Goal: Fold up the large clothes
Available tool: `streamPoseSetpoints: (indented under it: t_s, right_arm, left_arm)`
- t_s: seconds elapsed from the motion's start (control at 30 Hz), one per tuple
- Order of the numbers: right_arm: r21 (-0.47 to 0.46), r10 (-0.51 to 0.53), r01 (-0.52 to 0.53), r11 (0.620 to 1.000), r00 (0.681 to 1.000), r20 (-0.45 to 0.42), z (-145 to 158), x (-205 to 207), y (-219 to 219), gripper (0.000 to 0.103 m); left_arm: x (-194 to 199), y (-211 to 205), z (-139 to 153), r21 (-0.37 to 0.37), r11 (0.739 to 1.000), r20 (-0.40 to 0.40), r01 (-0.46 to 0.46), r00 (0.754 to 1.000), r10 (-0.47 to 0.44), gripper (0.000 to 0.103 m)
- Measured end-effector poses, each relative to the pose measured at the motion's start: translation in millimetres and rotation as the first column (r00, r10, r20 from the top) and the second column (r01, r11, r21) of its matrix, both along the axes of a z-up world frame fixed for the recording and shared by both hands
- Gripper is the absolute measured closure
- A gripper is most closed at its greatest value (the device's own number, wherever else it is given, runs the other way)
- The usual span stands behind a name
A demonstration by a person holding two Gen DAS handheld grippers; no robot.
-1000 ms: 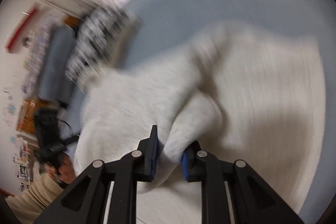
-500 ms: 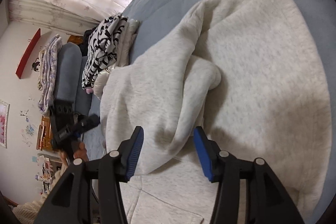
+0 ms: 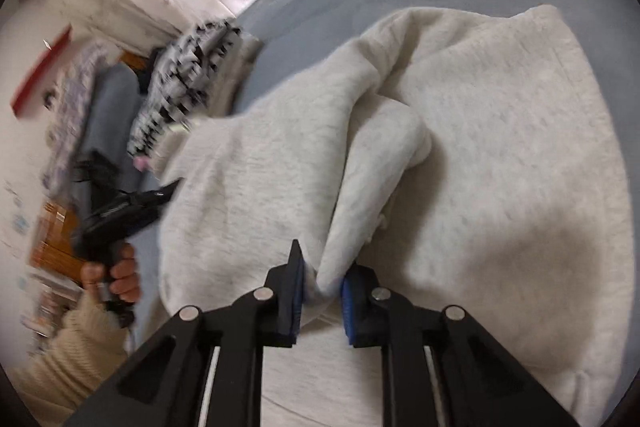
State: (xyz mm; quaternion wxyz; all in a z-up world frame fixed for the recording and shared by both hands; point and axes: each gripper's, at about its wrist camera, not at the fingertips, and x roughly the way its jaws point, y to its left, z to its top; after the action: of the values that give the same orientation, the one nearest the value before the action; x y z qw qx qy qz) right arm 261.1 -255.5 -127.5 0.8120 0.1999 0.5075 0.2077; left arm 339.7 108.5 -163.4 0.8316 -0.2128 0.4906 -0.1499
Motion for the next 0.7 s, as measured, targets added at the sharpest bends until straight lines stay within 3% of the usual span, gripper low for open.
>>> streamPoseSetpoints:
  t_s: [0.1, 0.17, 0.27, 0.33, 0.47, 0.57, 0.63, 0.7]
  right_arm:
    - [-0.085, 0.024, -0.03, 0.996, 0.998, -0.065, -19.2, 1.0, 9.4, 0.086]
    - [-0.07, 0.013, -0.019, 0.997, 0.997, -0.077, -16.4, -0.9, 9.3, 0.082]
    - [-0.087, 0.027, -0.038, 0.996, 0.992, -0.12, -8.7, -3.6, 13.0, 0.08]
    - [-0.119, 0.027, -0.041, 0.992, 0.993, -0.115, 2.8, -8.4, 10.7, 0.08]
    - [-0.242, 0.002, 0.012, 0.97, 0.998, 0.058, 45.1, -21.8, 10.8, 0.08]
    - [-0.317, 0.038, 0.033, 0.948, 0.976, 0.216, 75.3, -22.1, 30.0, 0.076]
    - [-0.333, 0.062, 0.036, 0.942, 0.958, 0.279, 86.4, -8.6, 54.8, 0.069]
    - [-0.324, 0.06, 0.046, 0.945, 0.949, 0.309, 86.8, 9.0, 72.2, 0.069]
  left_arm:
    - [-11.4, -9.1, -11.6, 0.05, 0.999, 0.025, 0.016, 1.0, -0.017, 0.08]
    - [-14.7, -4.8, -7.2, 0.053, 0.999, 0.031, 0.006, 0.999, -0.008, 0.076]
    - [-22.7, 1.9, 6.6, 0.115, 0.993, 0.039, -0.002, 0.999, -0.002, 0.058]
    - [-30.6, 8.5, 20.2, 0.157, 0.987, 0.06, -0.025, 0.998, 0.016, 0.056]
    - [-55.9, 11.2, 62.6, 0.268, 0.96, 0.183, -0.085, 0.982, 0.036, 0.056]
    - [-55.6, -13.7, 81.6, 0.26, 0.963, 0.236, -0.069, 0.972, 0.005, 0.056]
    - [-44.4, -36.3, 84.8, 0.253, 0.966, 0.243, -0.047, 0.97, -0.016, 0.056]
    - [-26.5, -64.3, 80.8, 0.276, 0.96, 0.236, -0.046, 0.971, -0.021, 0.056]
